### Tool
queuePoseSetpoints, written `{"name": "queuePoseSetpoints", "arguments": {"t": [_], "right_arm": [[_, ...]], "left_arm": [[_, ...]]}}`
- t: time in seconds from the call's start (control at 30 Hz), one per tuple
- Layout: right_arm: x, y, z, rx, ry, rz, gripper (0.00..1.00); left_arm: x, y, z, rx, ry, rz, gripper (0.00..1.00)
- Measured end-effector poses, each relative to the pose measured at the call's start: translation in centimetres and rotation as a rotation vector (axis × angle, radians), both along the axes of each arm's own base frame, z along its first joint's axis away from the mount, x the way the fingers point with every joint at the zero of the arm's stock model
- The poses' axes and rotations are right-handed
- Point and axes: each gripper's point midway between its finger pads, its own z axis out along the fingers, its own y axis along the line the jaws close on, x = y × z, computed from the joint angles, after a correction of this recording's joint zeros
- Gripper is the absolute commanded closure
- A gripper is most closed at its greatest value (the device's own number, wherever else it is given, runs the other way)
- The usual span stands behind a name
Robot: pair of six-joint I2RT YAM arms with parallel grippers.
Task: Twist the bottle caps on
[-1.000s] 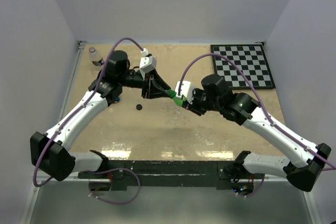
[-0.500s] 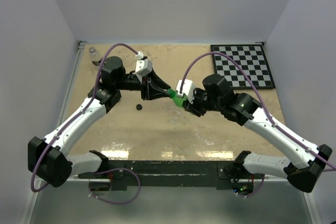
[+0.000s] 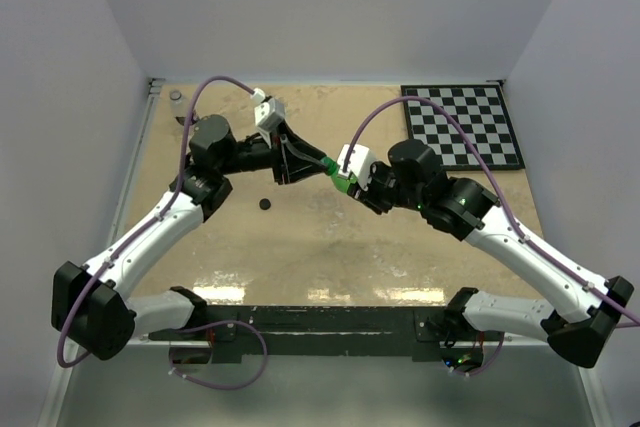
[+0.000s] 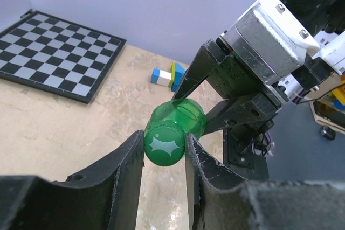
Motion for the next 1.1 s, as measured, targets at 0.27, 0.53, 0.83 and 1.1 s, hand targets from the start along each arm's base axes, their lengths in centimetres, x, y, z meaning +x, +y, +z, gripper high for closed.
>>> {"name": "queuePoseSetpoints", "arguments": {"t": [0.27,0.53,0.83,1.1], "right_arm": [[0.5,0.0,0.6,0.012,-0.031,-0.016,1.00],[0.7,0.1,1.1,0.027,-0.048,-0.023,1.00],[1.3,0.1,1.6,0.041,-0.070,-0.045,1.00],[1.3,-0.1,1.5,0.030,-0.072,-0.048,1.00]], "left_arm": [[0.5,0.1,0.6,-0.065,0.046,0.061,1.00],[0.6,0.2,1.2,-0.107,0.072,0.093,1.00],[1.0,0.1,1.7,-0.146,0.092,0.136,1.00],[1.5,-0.5,1.7,-0.081,0.095,0.114,1.00]]}}
